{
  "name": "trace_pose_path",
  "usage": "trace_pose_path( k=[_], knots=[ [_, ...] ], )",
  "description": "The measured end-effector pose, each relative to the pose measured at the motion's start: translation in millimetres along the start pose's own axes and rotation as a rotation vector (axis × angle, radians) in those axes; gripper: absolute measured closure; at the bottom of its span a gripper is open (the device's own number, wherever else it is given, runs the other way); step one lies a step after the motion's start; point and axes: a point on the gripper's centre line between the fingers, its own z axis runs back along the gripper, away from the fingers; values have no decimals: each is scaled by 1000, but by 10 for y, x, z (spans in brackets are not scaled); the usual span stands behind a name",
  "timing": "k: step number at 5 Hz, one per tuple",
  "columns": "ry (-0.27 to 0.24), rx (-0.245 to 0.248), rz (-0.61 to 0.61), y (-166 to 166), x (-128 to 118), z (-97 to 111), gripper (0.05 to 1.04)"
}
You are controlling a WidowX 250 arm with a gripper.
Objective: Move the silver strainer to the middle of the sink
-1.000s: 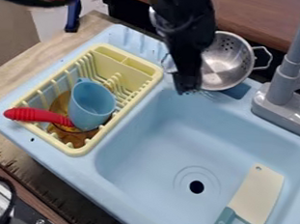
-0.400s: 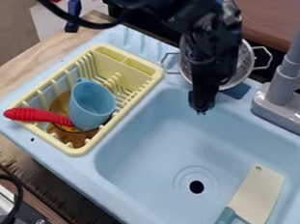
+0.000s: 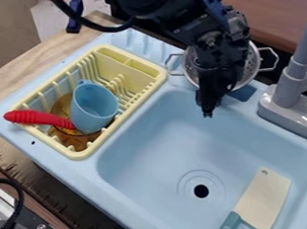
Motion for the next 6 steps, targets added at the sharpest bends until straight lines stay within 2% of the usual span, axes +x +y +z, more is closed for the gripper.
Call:
trace_pose_path(
  k=[1, 2, 3, 4, 5, 6],
  knots=[
    [-5, 5, 16, 6, 6, 3, 690],
    [11, 4, 29, 16, -12, -26, 912],
    [20, 20, 34, 44, -16, -42, 1015],
    [25, 33, 38, 44, -15, -26, 1026],
    [58, 104, 40, 77, -56, 147, 1027],
    [79, 150, 63, 103, -53, 335, 1027]
  ],
)
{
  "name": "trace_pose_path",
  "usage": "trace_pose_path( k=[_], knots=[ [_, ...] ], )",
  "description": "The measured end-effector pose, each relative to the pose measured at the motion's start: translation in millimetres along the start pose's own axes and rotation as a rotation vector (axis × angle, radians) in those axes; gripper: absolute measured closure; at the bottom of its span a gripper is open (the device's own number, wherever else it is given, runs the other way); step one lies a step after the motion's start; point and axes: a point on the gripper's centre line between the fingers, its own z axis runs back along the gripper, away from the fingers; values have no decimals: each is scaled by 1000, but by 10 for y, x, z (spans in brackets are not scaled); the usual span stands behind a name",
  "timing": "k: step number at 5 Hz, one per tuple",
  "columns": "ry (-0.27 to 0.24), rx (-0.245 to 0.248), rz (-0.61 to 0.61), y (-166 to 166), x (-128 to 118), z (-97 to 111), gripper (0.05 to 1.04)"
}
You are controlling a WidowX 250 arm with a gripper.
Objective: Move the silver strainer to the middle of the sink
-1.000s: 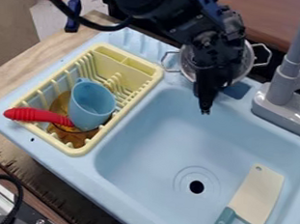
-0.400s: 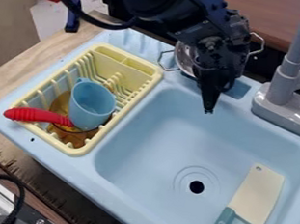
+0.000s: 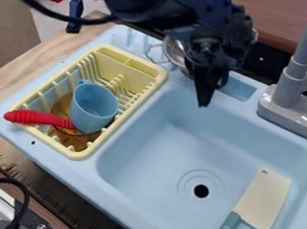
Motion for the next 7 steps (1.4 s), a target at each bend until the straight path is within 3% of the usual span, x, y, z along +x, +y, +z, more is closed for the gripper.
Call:
trace_pose_path(
  k=[1, 2, 4, 5, 6, 7],
  knots=[
    [42, 10, 43, -41, 1, 133, 1027],
    [117, -15, 87, -116, -36, 265, 1027],
    [170, -178, 211, -535, -37, 627, 1027],
    [214, -221, 292, -729, -73, 685, 1027],
    [246, -220, 324, -887, -78, 687, 1027],
    [287, -255, 366, -1029, -70, 613, 1027]
  ],
)
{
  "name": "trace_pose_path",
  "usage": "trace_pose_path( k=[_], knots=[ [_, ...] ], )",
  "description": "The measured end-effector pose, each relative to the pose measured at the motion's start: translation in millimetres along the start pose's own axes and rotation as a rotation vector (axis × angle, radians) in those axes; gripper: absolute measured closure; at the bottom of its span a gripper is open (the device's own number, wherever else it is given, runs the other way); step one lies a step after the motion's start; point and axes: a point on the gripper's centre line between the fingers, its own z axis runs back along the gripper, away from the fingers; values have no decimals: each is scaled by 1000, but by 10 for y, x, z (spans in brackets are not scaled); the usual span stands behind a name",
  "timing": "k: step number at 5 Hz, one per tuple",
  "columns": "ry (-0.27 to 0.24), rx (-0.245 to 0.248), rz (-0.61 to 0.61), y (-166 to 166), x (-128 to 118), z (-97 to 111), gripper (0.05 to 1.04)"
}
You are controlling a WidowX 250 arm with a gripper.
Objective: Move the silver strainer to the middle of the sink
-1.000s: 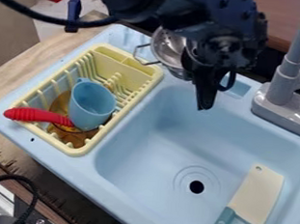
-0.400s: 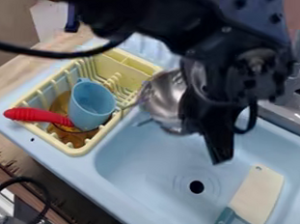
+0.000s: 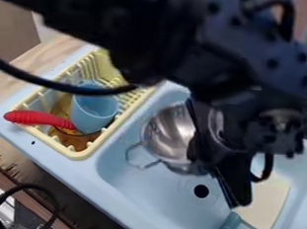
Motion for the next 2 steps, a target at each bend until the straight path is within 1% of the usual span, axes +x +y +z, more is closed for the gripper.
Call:
trace_pose_path(
  k=[1, 2],
  knots=[
    [64, 6, 42, -62, -29, -138, 1027],
    [81, -16, 81, -71, -14, -243, 1027]
  ],
)
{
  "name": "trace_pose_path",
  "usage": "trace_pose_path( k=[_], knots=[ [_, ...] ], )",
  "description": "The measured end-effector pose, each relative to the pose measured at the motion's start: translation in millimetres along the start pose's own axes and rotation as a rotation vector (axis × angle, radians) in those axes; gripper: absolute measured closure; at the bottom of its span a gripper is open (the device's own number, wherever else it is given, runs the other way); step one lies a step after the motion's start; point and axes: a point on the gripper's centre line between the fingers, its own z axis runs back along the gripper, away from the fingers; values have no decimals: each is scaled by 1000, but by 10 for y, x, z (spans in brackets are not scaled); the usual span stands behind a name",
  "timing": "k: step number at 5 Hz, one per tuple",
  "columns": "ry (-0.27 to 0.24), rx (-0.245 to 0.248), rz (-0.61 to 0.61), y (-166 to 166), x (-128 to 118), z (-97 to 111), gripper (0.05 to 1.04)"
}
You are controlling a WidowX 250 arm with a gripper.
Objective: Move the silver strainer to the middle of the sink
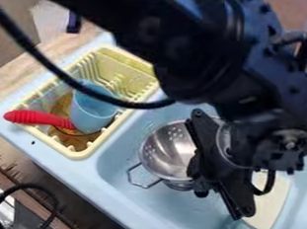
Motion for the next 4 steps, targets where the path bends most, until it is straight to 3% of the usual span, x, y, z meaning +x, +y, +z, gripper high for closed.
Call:
trace_pose_path(
  k=[1, 3, 4],
  knots=[
    [-11, -28, 31, 3, 13, -39, 1027],
    [37, -15, 66, 23, 61, -204, 1027],
    [61, -34, 73, 37, 114, -249, 1027]
  ],
)
